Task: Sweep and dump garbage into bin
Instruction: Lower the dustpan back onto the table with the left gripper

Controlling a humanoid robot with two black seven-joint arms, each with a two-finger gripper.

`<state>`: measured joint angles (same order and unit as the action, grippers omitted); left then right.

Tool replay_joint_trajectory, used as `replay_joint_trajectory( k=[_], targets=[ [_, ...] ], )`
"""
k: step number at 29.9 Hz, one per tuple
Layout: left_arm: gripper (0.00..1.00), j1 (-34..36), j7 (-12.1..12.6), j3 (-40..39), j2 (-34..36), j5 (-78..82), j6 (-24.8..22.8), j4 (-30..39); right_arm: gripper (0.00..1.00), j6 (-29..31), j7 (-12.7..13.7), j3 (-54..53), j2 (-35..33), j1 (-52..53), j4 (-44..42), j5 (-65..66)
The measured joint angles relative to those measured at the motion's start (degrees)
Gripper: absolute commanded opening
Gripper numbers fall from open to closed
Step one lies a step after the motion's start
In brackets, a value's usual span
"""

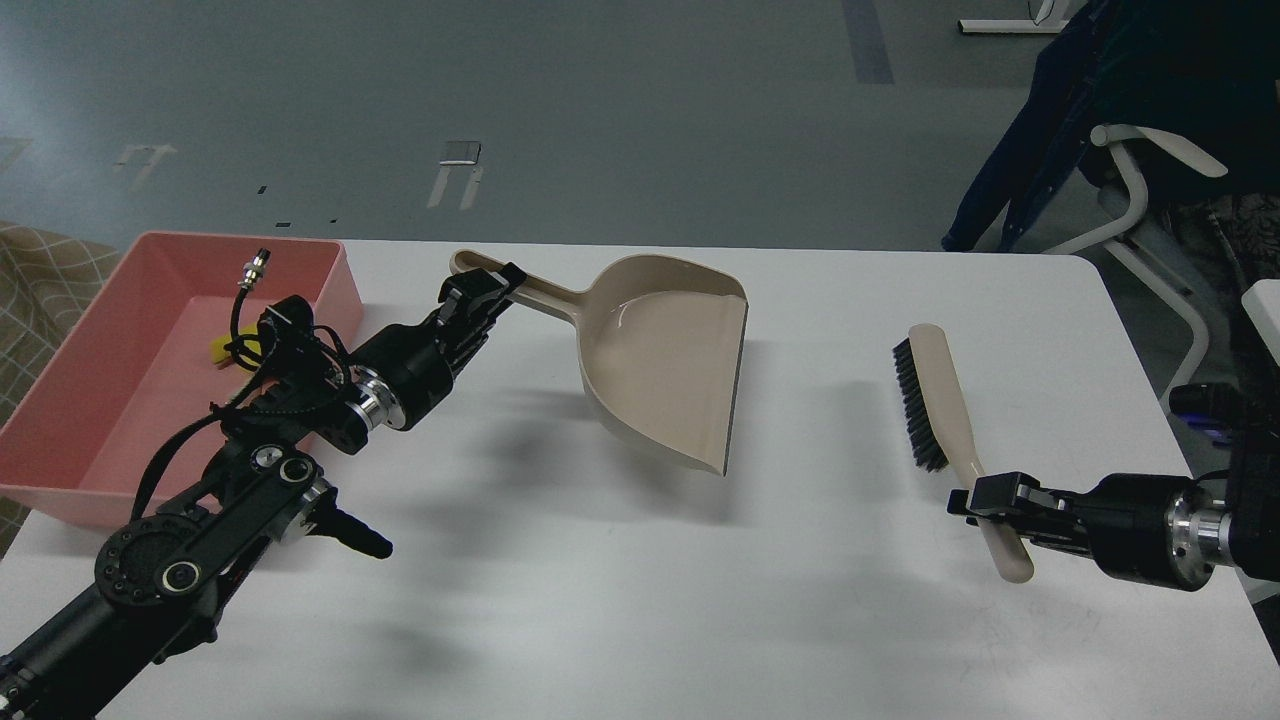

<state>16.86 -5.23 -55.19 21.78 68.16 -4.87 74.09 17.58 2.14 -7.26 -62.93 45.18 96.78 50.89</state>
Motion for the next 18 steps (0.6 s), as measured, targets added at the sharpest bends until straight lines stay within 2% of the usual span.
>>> replay_joint_trajectory(
  k=[8,18],
  targets=[
    [0.0,-0.2,-0.3,0.2,-2.6,2.9,0.4,-3.2,0.0,0.0,0.0,0.0,0.0,-0.1,0.0,0.0],
    [0.0,-1.0,-0.5,0.3,-3.0,3.6,0.6,-3.7,0.0,0.0,0.0,-0.1,0.1,-0.4,0.0,0.0]
  ],
)
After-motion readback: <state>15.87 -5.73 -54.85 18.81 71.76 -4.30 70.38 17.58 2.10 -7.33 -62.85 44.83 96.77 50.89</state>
